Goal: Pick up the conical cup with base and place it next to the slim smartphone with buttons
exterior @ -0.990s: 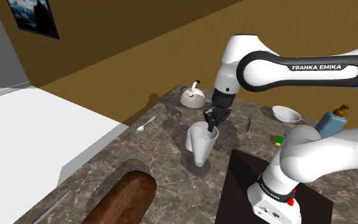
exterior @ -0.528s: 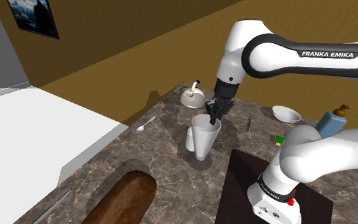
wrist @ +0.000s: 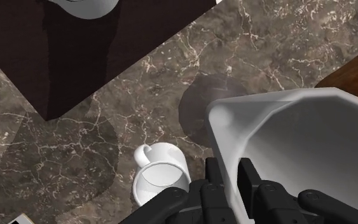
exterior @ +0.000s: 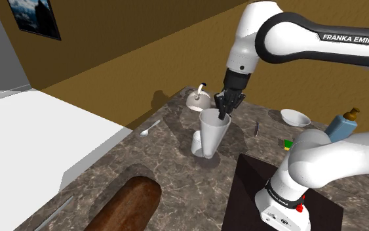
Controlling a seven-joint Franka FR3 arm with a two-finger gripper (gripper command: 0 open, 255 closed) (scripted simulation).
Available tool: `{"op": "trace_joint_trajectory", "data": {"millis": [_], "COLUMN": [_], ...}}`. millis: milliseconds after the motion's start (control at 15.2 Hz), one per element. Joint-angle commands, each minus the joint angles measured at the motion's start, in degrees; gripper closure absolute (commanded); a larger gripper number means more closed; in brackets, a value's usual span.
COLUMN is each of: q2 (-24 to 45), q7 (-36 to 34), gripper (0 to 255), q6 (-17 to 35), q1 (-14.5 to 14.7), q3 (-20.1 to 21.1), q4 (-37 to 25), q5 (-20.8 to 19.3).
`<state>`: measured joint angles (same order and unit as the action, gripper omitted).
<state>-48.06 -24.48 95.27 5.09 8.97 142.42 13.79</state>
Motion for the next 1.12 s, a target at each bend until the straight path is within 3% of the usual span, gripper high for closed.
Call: {"op": "trace_joint_trajectory", "data": {"millis": [0,1056], "q2": [0.3,4.1], "q7": [-0.2,-1.8], "gripper": [255,255], "q6": [-1.5,-12.3], "q1": [-0.1,-0.5], "q3": [-0.2,-1.4], "q4": [-1.8,-16.6], "q5": [-0.2,-1.4]}}
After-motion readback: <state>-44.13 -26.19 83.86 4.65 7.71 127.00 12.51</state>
